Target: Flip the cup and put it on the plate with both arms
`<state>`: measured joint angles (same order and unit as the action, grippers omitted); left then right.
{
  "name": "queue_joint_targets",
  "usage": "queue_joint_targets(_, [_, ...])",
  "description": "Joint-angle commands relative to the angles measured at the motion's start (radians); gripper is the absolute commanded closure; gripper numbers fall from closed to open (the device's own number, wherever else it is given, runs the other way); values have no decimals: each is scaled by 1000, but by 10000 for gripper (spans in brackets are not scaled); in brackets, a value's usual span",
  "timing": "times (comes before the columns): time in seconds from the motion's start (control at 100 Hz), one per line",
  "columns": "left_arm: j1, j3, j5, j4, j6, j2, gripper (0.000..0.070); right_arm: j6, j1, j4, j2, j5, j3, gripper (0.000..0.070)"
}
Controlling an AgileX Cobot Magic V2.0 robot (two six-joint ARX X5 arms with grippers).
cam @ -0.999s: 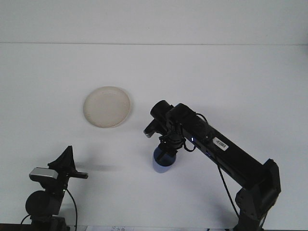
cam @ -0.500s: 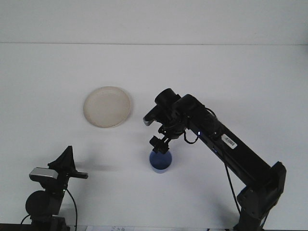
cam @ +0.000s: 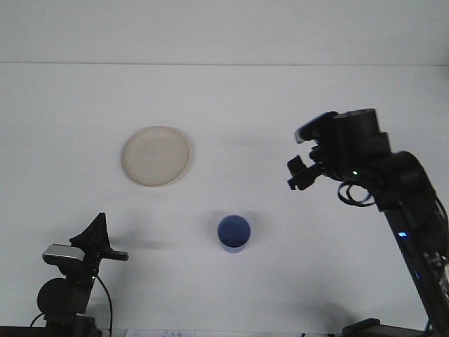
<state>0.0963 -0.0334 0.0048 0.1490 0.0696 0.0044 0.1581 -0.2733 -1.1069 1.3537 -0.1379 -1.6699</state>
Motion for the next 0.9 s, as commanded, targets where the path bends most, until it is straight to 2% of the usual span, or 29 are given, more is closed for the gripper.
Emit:
queue_joint_targets(0.0, [0,19,3,10,2,-1,688,-42,53,45,-65,35,50,242])
queue_joint_targets(0.14, [0,19,3,10,2,-1,688,-84,174,183,-262,87,243,242])
queue_joint_targets(0.24, [0,19,3,10,2,-1,688,-110,224,269,-404,93,390,242])
queue_joint_targets(0.38, [0,19,3,10,2,-1,688,-159,240,364,-587,94,586,242])
queue_joint_targets(0.65, [0,19,3,10,3,-1,688,-192,240,486,-871,94,908,257])
queue_joint_targets(0.71, [0,15,3,10,3,-1,688,-196,240,502,-914,94,944,345])
queue_joint_targets(0.84, [0,-20,3,8,23,-1,688,-194,240,529,-964,94,966,697])
queue_joint_targets(0.889, [0,-52,3,-10,35,0,688,-190,240,547,-972,94,966,700])
